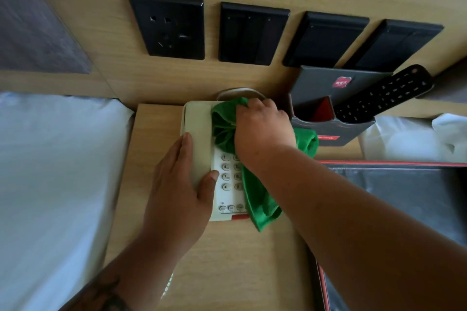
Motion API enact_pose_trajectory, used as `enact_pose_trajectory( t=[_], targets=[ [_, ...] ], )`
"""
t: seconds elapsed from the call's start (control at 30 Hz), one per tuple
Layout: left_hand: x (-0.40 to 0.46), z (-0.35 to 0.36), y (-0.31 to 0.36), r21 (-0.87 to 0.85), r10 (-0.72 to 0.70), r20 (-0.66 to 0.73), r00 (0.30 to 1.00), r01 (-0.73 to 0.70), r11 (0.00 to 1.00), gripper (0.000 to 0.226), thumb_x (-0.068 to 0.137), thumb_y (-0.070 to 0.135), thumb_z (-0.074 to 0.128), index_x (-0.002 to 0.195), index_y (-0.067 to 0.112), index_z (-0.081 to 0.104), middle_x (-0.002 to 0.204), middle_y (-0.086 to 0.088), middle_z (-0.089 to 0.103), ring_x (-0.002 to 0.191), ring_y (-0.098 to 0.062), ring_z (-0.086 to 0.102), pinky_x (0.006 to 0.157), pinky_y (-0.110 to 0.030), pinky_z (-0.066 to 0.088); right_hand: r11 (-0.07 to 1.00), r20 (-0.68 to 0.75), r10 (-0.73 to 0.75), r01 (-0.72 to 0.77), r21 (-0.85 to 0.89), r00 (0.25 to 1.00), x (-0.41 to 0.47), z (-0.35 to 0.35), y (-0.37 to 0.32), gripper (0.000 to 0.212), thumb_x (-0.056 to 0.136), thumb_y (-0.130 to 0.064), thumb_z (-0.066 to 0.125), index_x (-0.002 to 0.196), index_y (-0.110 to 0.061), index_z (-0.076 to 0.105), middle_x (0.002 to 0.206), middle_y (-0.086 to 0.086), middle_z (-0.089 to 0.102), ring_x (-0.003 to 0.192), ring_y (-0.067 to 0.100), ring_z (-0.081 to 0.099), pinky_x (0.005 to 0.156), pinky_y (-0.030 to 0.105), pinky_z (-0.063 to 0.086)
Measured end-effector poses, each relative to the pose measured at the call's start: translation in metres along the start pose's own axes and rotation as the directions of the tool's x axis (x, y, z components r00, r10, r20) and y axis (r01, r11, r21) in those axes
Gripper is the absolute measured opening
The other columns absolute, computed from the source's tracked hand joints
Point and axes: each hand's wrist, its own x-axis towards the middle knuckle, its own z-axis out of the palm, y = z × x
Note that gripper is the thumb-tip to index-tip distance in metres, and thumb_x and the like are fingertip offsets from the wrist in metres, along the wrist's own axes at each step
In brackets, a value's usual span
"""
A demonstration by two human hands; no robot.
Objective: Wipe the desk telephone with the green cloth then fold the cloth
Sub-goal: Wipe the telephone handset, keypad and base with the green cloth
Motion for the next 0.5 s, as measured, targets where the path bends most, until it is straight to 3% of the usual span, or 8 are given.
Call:
enact_pose_trajectory(
  t=[0.3,0.5],
  targets=[
    [0.000,0.000,0.003,0.006,-0.016,-0.003,1.000,0.016,1.000,0.080,0.092,0.036,0.060,0.158,0.025,0.016,0.163,0.001,0.025,0.147,-0.017,0.022,0.112,-0.025,0.019,0.994,0.024,-0.105,0.106,-0.029,0.994,-0.023,0.011,0.002,0.043,0.086,-0.018,0.046,0.128,-0.021,0.054,0.127,0.003,0.049,0.111,0.029,0.043,0.080,0.042,0.038],
    [-0.003,-0.003,0.005,0.030,-0.007,-0.005,1.000,0.007,1.000,0.080,0.092,0.035,0.061,0.157,0.021,0.018,0.161,-0.003,0.029,0.146,-0.022,0.028,0.110,-0.026,0.023,0.994,0.020,-0.109,0.109,0.031,0.994,-0.064,0.016,-0.001,0.049,0.086,-0.049,0.042,0.122,-0.022,0.060,0.123,0.001,0.055,0.110,0.029,0.047,0.089,0.047,0.039]
  ],
)
